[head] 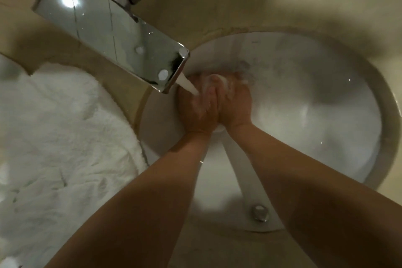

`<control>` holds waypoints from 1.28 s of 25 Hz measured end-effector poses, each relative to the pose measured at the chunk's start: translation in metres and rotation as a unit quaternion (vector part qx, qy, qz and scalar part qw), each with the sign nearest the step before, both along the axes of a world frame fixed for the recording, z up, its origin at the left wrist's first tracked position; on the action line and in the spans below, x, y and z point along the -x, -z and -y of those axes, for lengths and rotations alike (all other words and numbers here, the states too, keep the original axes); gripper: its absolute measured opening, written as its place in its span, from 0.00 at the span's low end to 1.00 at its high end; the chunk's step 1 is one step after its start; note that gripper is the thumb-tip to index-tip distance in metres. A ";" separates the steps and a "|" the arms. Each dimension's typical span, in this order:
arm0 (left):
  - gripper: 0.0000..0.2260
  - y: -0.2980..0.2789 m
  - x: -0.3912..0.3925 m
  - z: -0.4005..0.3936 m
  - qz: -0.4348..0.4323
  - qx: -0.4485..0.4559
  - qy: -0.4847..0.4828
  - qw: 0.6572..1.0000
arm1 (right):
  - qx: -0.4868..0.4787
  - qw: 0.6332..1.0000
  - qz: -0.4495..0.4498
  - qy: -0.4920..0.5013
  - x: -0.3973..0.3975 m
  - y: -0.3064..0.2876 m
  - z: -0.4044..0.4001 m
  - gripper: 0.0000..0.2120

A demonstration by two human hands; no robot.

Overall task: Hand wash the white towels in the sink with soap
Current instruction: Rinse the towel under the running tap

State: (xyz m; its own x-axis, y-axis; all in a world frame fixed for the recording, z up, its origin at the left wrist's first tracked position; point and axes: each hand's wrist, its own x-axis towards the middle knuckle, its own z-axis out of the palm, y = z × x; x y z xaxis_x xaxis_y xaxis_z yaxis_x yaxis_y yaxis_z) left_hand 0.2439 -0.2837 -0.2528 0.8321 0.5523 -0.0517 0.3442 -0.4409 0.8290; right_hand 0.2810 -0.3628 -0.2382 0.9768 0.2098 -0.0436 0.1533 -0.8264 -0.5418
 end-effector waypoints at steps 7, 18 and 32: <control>0.11 -0.005 -0.021 0.003 -0.005 -0.206 0.020 0.978 | 0.009 0.999 -0.015 -0.045 -0.026 -0.002 -0.005 0.16; 0.18 -0.017 -0.022 0.008 -0.025 -0.146 -0.085 0.985 | -0.144 0.983 -0.105 0.042 -0.029 -0.016 -0.001 0.27; 0.18 -0.089 -0.005 0.008 -0.127 0.358 -0.267 0.886 | -0.281 0.916 -0.225 0.176 0.001 -0.057 0.007 0.14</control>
State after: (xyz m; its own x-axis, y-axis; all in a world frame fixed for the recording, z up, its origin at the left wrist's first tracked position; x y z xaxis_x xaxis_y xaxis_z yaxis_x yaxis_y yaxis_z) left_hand 0.2491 -0.2914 -0.1640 0.3736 0.6131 -0.6961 0.5603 0.4489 0.6961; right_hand 0.2795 -0.3694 -0.1817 0.8982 -0.0017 -0.4396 -0.4117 -0.3539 -0.8398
